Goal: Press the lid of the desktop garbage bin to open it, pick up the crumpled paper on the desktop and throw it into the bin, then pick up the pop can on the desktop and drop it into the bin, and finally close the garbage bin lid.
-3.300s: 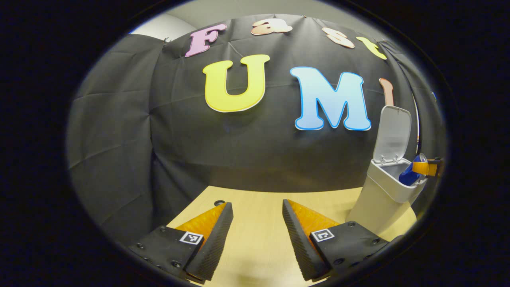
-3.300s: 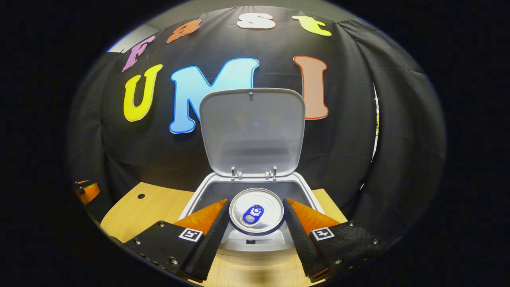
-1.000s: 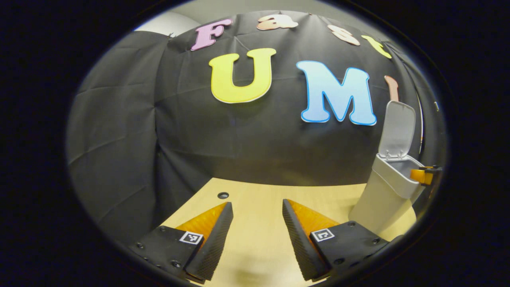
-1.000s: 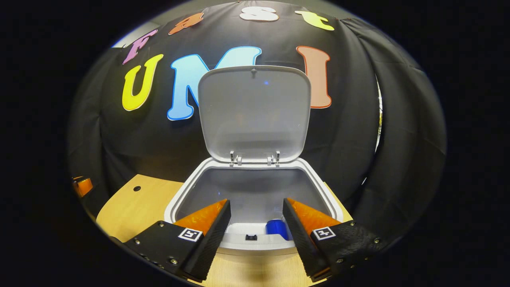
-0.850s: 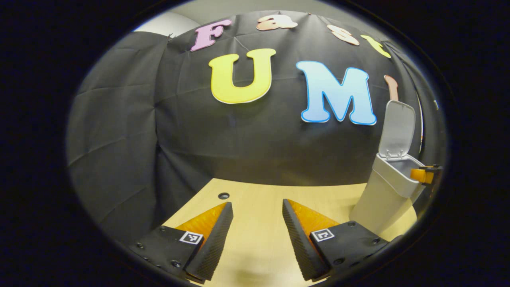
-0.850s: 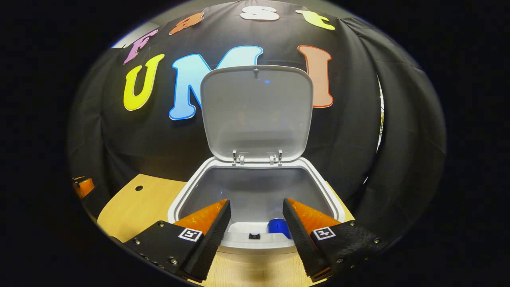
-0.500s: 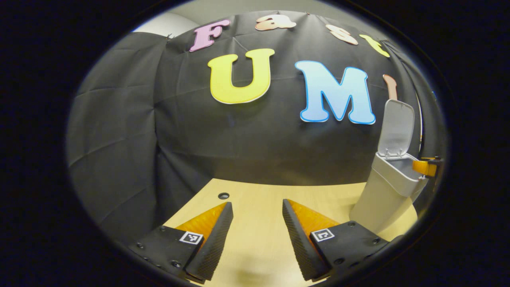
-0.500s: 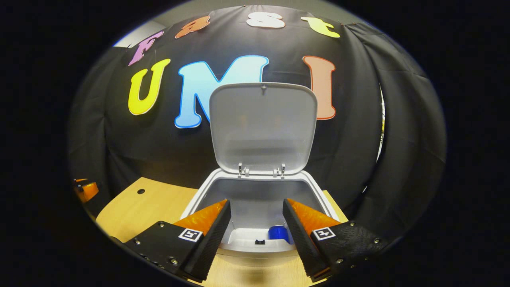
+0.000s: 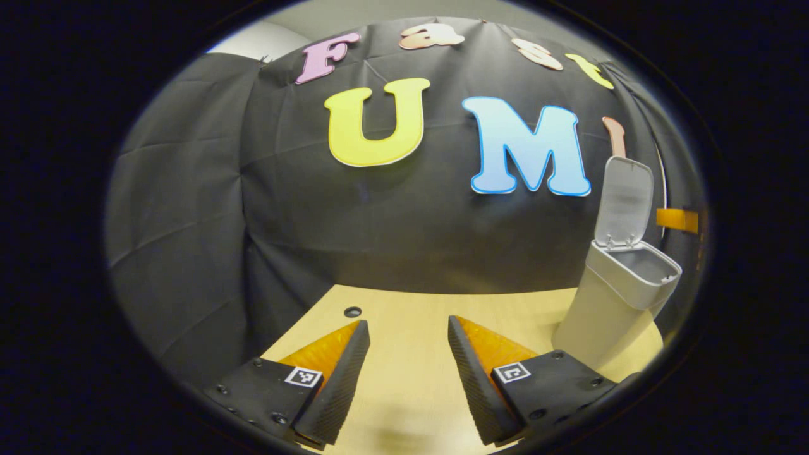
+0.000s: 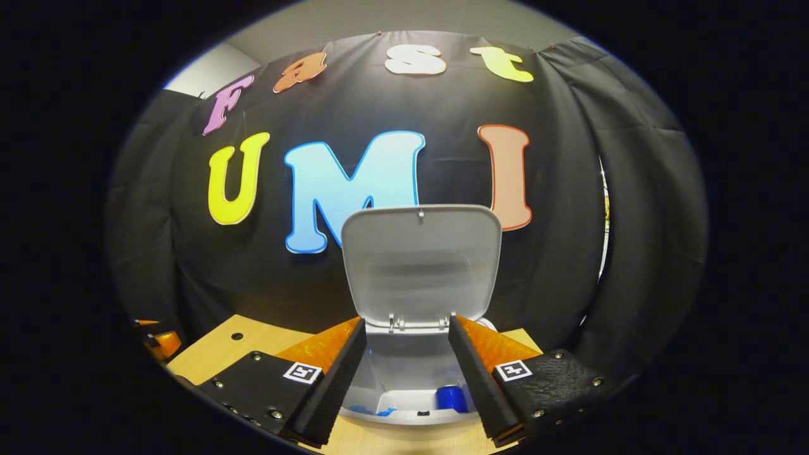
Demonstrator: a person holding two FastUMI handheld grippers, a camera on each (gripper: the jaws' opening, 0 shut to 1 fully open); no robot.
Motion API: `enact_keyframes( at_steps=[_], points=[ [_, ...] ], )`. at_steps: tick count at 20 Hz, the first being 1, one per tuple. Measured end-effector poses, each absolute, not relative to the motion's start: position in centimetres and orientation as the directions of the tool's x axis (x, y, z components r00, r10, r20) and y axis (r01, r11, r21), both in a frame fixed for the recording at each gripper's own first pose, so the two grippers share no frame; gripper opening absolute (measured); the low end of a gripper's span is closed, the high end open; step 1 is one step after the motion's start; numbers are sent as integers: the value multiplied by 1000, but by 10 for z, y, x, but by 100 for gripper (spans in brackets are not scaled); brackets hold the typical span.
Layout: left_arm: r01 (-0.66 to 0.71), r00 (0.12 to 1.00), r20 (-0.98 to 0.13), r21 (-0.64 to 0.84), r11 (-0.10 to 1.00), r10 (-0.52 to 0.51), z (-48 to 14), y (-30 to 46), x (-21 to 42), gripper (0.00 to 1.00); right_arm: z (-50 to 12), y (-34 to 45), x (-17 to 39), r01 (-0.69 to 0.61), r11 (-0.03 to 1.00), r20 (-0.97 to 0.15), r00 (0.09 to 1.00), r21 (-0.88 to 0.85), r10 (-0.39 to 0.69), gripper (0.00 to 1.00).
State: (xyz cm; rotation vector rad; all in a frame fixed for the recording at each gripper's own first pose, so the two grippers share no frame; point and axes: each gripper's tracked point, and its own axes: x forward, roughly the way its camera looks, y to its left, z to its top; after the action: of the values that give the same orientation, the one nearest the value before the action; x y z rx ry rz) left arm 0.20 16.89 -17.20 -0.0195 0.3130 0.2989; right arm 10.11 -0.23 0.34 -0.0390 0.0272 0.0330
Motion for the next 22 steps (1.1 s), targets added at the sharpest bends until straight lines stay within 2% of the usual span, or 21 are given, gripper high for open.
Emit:
enact_keyframes(
  at_steps=[1, 5, 6, 9, 10, 11, 12, 13, 22],
  points=[
    [-292, 908, -306, 27, 956, 286, -172, 168, 2, 87, 13, -1, 102, -36, 999, -10, 999, -39, 35, 85],
    [-292, 908, -308, 27, 956, 285, -172, 169, 2, 87, 48, 2, 101, -40, 998, 54, 998, -40, 43, 81],
    [-292, 907, -308, 28, 956, 286, -172, 169, 2, 87, 57, 3, 102, -43, 998, 69, 997, -38, 45, 85],
    [-297, 905, -310, 29, 955, 291, -174, 171, 2, 87, 76, 5, 102, -42, 998, 98, 994, -36, 46, 85],
    [-298, 905, -311, 28, 954, 291, -174, 171, 1, 80, 82, 5, 103, -41, 999, 110, 993, -34, 45, 85],
    [-298, 904, -313, 26, 954, 291, -174, 171, 1, 83, 87, 5, 103, -41, 999, 120, 992, -32, 44, 85],
    [-299, 904, -314, 25, 954, 291, -176, 170, 0, 80, 91, 5, 102, -40, 999, 131, 990, -30, 44, 85],
    [-300, 903, -316, 22, 954, 291, -176, 171, -1, 87, 96, 6, 102, -39, 999, 141, 989, -29, 43, 84],
    [-314, 892, -342, 6, 949, 297, -190, 171, -8, 87, 142, 9, 105, -26, 998, 230, 972, -54, 38, 84]
  ],
)
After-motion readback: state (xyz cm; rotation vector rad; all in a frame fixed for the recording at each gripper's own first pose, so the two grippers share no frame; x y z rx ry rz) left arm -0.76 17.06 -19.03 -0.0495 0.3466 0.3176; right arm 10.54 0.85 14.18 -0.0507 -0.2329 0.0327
